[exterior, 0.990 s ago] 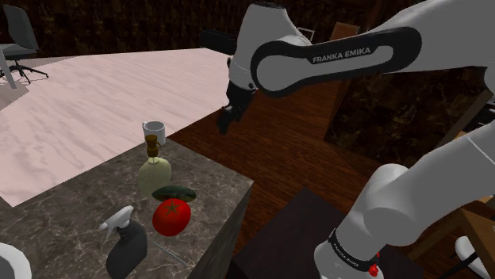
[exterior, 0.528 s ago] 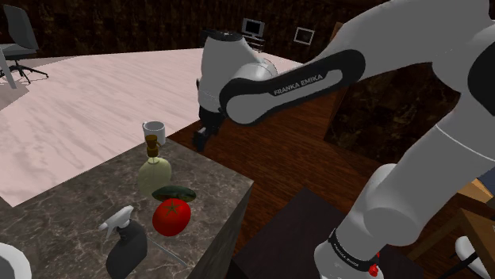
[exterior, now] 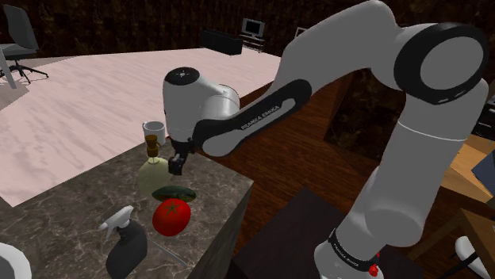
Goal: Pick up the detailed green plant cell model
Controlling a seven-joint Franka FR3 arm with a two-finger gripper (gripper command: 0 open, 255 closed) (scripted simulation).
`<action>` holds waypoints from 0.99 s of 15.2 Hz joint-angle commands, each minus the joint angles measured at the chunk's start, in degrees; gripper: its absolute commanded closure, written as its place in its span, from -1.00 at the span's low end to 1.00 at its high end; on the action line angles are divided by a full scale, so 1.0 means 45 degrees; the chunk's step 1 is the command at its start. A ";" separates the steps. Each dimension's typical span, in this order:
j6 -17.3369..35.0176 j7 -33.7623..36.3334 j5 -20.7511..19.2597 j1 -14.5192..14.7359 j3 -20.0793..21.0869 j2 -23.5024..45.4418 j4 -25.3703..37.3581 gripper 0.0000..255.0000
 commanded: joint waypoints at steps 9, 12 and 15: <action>-0.0267 0.1543 -0.3580 0.1892 -0.0773 0.4851 0.3378 -1.00; -0.0004 0.1805 -0.3838 0.2000 -0.0933 0.5226 0.3433 -1.00; 0.0249 0.2066 -0.4098 0.2104 -0.1089 0.5614 0.3513 -1.00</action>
